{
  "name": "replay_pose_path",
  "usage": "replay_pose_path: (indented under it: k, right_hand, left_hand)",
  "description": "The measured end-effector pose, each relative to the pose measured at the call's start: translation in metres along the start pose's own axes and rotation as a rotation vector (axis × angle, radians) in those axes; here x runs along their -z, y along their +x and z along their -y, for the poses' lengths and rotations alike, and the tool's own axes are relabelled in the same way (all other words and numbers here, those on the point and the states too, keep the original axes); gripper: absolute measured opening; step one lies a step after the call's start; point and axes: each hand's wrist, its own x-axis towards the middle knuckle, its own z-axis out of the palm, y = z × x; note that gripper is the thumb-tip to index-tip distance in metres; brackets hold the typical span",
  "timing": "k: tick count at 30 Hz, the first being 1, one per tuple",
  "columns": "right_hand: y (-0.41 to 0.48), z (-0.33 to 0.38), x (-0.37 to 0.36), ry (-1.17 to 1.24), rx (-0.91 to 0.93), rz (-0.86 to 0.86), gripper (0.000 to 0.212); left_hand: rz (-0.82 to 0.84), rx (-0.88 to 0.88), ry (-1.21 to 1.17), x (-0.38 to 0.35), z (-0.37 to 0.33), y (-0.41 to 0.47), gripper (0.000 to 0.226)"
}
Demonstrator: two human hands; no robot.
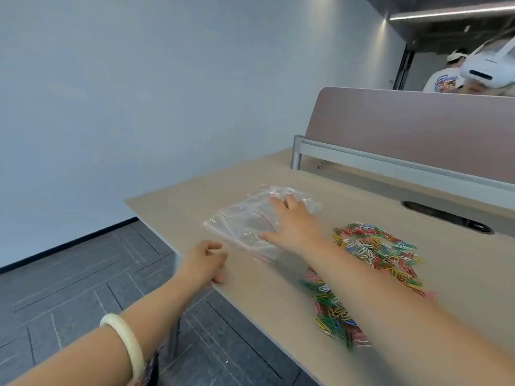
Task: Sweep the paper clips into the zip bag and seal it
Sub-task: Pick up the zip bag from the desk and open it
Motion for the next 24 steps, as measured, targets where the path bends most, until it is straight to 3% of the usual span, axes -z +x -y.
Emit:
replay_pose_path:
  k: [4,8,15,18,21,24]
  right_hand:
    - [0.024,0.007,-0.015,-0.056,0.030,-0.061,0.041]
    - [0.035,0.015,-0.016,0.132,0.071,-0.124,0.042]
    - [-0.001,0.063,0.019,0.467,0.134,-0.072,0.041]
    - [-0.026,0.078,0.033,0.354,0.210,-0.096,0.048]
    - [-0.058,0.096,0.033,0.176,0.220,0.031,0.063]
    - [-0.091,0.126,0.022,0.149,0.322,0.111,0.063]
  left_hand:
    - [-0.088,-0.048,0.014,-0.008,0.001,0.010,0.035]
    - [-0.152,-0.109,0.098,-0.017,0.001,0.019,0.013]
    - [-0.307,0.010,0.011,0.000,-0.018,-0.017,0.057]
    - [-0.397,-0.059,0.200,0.038,-0.015,-0.058,0.070]
    - [-0.462,-0.132,0.505,0.083,-0.014,-0.113,0.070]
    - [-0.433,-0.099,0.709,0.111,-0.010,-0.163,0.065]
